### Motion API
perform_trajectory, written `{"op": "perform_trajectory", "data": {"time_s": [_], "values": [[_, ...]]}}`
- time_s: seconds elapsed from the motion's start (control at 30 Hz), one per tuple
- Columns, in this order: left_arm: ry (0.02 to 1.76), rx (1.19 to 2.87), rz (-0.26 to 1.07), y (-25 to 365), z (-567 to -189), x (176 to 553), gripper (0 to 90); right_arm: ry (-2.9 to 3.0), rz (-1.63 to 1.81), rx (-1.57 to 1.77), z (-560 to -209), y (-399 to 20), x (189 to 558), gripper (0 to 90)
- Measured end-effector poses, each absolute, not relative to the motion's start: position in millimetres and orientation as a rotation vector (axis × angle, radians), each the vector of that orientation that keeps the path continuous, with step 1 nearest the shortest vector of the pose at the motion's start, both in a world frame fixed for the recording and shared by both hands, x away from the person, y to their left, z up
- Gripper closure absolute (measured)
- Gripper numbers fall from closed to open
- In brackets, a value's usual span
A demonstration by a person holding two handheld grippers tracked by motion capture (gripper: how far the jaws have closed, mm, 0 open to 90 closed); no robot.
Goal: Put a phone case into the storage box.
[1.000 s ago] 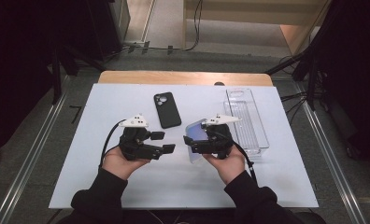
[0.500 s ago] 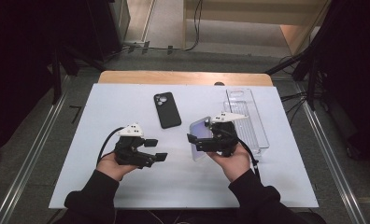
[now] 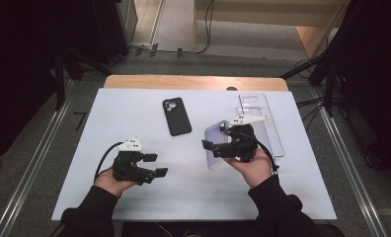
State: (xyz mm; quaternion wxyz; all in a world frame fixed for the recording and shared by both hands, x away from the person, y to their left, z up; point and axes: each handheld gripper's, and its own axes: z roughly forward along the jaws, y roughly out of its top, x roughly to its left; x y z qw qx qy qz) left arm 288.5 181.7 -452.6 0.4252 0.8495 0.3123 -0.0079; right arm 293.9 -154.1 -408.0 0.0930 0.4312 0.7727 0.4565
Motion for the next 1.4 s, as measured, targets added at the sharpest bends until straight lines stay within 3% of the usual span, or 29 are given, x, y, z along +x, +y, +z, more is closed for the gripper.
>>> {"op": "perform_trajectory", "data": {"time_s": [1.03,1.4], "values": [[0.865,2.105,-0.007,198.8,-457.8,283.2,28.2,2.153,1.384,1.331,-356.9,-221.9,315.9,15.4],[0.866,2.109,-0.01,198.1,-458.2,283.8,28.2,2.099,1.334,1.382,-354.4,-239.4,325.0,15.4]]}}
